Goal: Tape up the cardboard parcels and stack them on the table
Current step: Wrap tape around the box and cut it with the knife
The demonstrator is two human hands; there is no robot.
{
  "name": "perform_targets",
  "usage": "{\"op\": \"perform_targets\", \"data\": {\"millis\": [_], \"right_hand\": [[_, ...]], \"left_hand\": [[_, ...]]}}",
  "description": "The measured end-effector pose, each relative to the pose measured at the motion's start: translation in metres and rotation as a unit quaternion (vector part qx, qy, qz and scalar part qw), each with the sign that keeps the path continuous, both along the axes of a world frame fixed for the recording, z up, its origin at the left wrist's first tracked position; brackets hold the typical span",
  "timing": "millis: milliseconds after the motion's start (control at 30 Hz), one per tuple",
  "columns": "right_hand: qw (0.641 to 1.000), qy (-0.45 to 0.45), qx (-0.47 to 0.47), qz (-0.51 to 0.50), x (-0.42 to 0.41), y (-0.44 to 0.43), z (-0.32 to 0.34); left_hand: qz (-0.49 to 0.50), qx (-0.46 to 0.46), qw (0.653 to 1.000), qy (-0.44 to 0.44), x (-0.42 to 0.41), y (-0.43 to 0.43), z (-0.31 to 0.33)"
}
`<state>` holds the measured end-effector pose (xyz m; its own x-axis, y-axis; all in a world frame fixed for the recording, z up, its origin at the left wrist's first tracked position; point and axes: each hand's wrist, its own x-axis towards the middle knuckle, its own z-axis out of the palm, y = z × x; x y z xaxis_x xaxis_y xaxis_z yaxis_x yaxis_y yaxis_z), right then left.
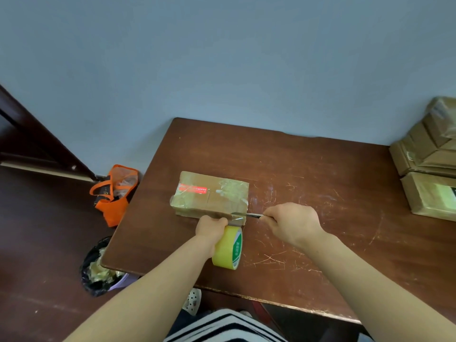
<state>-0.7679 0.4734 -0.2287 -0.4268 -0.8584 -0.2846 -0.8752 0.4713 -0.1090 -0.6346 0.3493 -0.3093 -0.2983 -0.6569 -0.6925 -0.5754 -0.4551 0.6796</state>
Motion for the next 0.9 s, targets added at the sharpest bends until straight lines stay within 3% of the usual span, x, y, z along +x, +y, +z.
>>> {"op": "perform_targets", "data": {"millis": [467, 533, 667, 733, 833, 900], "right_hand": [[0.989, 0.09, 0.101, 0.051, 0.01, -0.021, -0.019], [0.992, 0.064, 0.103, 0.032, 0.006, -0.013, -0.026], [0.988, -0.106, 0.073, -0.085, -0.026, 0.023, -0.051], [0.98, -0.14, 0.093, -0.102, -0.037, 0.039, -0.064], [0.987, -0.075, 0.093, -0.112, -0.046, 0.047, -0.078], [0.99, -0.03, 0.003, -0.137, -0.041, 0.038, -0.078]], "left_hand": [[0.004, -0.032, 0.999, -0.011, 0.002, -0.001, 0.002], [0.006, -0.04, 0.999, -0.016, 0.002, -0.004, 0.002], [-0.003, -0.046, 0.998, -0.03, 0.005, -0.01, 0.003], [-0.011, -0.04, 0.999, -0.031, 0.005, -0.008, 0.002], [-0.015, -0.042, 0.998, -0.033, 0.002, -0.008, 0.002], [-0.014, -0.043, 0.998, -0.038, 0.001, -0.009, 0.002]]}}
